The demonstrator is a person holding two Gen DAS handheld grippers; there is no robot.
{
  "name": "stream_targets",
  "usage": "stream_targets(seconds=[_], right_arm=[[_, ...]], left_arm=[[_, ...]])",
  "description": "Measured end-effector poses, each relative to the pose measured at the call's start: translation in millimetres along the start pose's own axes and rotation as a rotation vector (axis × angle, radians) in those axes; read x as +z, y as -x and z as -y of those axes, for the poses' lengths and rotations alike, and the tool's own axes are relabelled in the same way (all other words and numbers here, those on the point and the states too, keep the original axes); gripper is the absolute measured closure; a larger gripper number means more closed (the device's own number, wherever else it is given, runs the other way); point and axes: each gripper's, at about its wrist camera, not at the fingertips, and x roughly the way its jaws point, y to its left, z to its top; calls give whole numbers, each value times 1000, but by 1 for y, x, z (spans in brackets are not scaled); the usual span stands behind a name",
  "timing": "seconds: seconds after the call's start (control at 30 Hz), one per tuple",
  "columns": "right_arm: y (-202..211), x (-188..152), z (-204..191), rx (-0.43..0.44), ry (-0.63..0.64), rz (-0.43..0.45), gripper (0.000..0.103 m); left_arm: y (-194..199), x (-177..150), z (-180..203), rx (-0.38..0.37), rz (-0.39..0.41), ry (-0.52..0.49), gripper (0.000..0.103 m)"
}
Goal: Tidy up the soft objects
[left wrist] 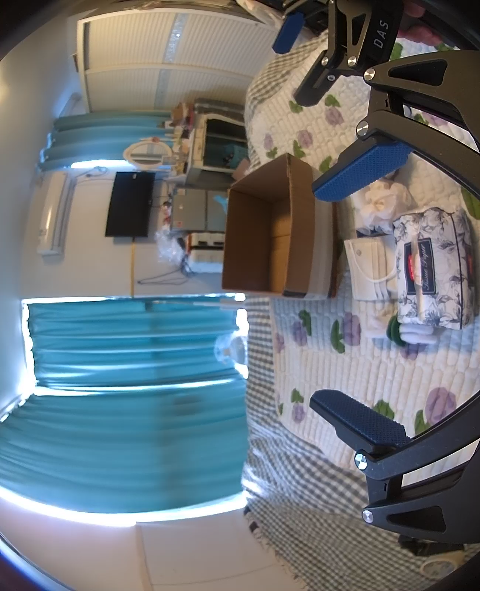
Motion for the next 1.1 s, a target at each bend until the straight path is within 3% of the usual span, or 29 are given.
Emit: stream_targets(seconds=[0.93,1.1], right_arm=[[0,-3,-3,4,4,1,0],[5,-1,-5,2,18,5,0]], left_arm=[[1,-1,1,1,-2,-2,0],[16,-5,-5,16,24,-5,0]])
